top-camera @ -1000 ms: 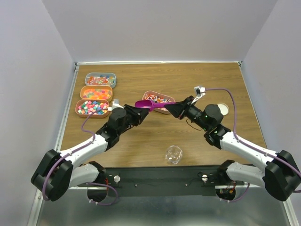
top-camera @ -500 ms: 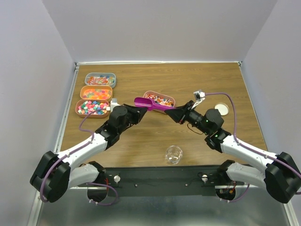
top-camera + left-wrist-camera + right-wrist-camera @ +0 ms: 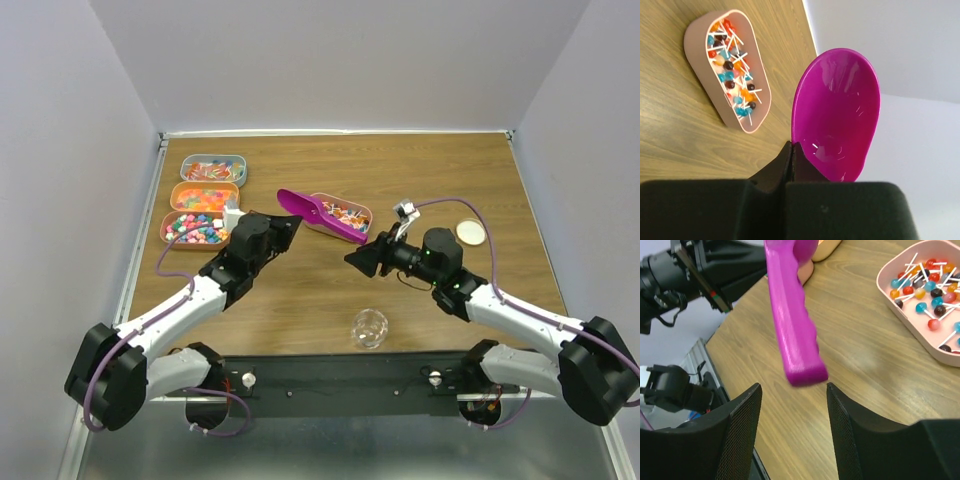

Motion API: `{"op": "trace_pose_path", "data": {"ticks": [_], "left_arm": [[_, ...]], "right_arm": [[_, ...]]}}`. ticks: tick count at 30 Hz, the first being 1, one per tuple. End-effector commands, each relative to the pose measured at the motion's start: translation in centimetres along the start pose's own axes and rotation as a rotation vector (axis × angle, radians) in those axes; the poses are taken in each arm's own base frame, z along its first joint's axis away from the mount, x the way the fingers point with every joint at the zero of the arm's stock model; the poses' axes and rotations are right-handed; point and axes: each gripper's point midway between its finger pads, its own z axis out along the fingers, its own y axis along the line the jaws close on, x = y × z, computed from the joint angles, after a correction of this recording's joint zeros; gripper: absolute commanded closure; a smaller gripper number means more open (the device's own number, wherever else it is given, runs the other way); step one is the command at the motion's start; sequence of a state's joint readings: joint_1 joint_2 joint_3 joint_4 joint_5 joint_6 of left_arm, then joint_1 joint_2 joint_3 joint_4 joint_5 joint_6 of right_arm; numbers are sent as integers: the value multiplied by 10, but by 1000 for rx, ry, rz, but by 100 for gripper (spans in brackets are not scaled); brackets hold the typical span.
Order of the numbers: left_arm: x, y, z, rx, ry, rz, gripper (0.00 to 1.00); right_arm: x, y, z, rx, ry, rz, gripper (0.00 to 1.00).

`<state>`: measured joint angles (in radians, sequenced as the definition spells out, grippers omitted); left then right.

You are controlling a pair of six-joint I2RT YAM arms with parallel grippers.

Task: Pack the candies
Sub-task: Pick up the spatula from the center of the board.

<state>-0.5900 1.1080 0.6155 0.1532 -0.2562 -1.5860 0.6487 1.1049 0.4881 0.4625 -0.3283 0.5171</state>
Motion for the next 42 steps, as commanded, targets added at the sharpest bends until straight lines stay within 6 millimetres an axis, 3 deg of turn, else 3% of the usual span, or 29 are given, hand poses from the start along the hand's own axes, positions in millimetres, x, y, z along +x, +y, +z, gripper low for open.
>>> {"op": "trace_pose_path", "data": {"ticks": [1, 5, 6, 7, 9, 10, 12, 13, 15, 16, 17, 19, 21, 28, 32, 42], "left_arm": [[-15, -19, 3, 31, -74, -1, 100], [-17, -18, 6, 10, -88, 29, 100], [-18, -18, 7, 0, -94, 55, 100], [-20, -12, 7, -35, -99, 80, 100], [-20, -20, 11, -54, -103, 136, 100], [-21, -10, 11, -113, -105, 172, 100], [-23, -19, 15, -134, -113, 210, 100], [-25, -13, 14, -176, -117, 242, 100], [-26, -18, 17, -195, -119, 265, 100], [-26, -16, 17, -215, -116, 299, 100], [-26, -21, 19, -221, -115, 311, 100], [-26, -16, 19, -261, -106, 347, 100], [-26, -18, 22, -286, -96, 388, 100], [-29, -9, 21, -358, -83, 480, 100], [-31, -11, 19, -355, -88, 495, 100], [-25, -17, 18, -334, -53, 502, 100]], "right_arm": [[3, 6, -2, -28, 49, -26, 39], [-5, 8, -4, -4, 58, -58, 29], [-17, 7, -3, 17, 41, -96, 26], [-12, 2, -5, 50, 80, -105, 22], [-14, 0, -6, 92, 102, -144, 18], [-22, -7, -8, 149, 111, -185, 15], [-28, -13, -9, 219, 126, -229, 14], [-32, -13, -10, 240, 152, -268, 13], [-32, -8, -6, 257, 177, -319, 11], [-30, -17, -7, 316, 200, -363, 11], [-36, -8, -3, 315, 195, -398, 11], [-43, -14, -4, 397, 190, -466, 11], [-46, -5, 3, 413, 187, -525, 11], [-64, -9, 14, 530, 221, -710, 11], [-64, -6, 21, 519, 232, -731, 11], [-33, 8, 50, 349, 274, -702, 16]]}}
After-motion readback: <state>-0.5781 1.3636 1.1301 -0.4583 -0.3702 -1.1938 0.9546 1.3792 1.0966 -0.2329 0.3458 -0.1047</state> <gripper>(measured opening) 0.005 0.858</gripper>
